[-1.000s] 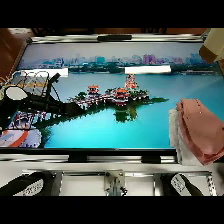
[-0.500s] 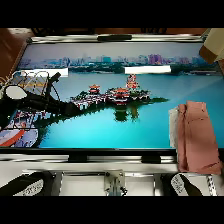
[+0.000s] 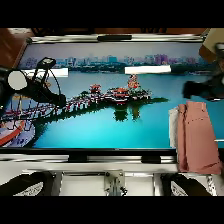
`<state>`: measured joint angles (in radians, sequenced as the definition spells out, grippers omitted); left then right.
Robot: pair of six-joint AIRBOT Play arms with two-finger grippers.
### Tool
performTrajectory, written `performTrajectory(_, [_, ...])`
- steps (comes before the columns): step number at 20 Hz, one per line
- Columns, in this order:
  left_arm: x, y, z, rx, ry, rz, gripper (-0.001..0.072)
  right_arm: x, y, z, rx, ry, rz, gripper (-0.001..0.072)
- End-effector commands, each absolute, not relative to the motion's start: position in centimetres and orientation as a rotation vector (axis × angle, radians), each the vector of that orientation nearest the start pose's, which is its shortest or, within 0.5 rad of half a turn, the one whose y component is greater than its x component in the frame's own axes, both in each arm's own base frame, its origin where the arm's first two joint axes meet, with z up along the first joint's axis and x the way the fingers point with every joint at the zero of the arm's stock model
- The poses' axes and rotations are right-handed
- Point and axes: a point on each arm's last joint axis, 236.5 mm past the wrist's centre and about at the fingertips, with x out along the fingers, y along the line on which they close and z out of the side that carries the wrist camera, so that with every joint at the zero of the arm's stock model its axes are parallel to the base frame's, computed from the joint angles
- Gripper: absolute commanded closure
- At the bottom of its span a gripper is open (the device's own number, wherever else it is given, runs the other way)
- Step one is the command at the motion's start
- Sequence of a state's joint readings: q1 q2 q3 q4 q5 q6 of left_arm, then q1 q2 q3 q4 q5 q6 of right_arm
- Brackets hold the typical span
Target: Fold the shirts.
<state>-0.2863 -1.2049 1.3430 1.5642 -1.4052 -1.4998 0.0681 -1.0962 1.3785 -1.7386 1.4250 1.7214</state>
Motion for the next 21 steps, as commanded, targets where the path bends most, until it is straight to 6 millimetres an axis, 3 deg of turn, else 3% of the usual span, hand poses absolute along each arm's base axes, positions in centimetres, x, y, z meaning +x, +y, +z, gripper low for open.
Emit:
performTrajectory(1, [32.2, -10.2, 6.6, 0.241, 1.371, -0.240, 0.0006, 33.2, 7.9, 7.6, -0.142, 1.403, 0.100, 0.0050])
performTrajectory(5, [30.6, -9.6, 3.0, 0.249, 1.453, -0.226, 0.0006, 32.2, 9.5, 4.6, -0.088, 1.545, 0.102, 0.0051])
performTrajectory(21, [31.0, -9.8, 3.0, 0.249, 1.433, -0.232, 0.0006, 32.3, 9.4, 4.4, -0.085, 1.549, 0.094, 0.0051])
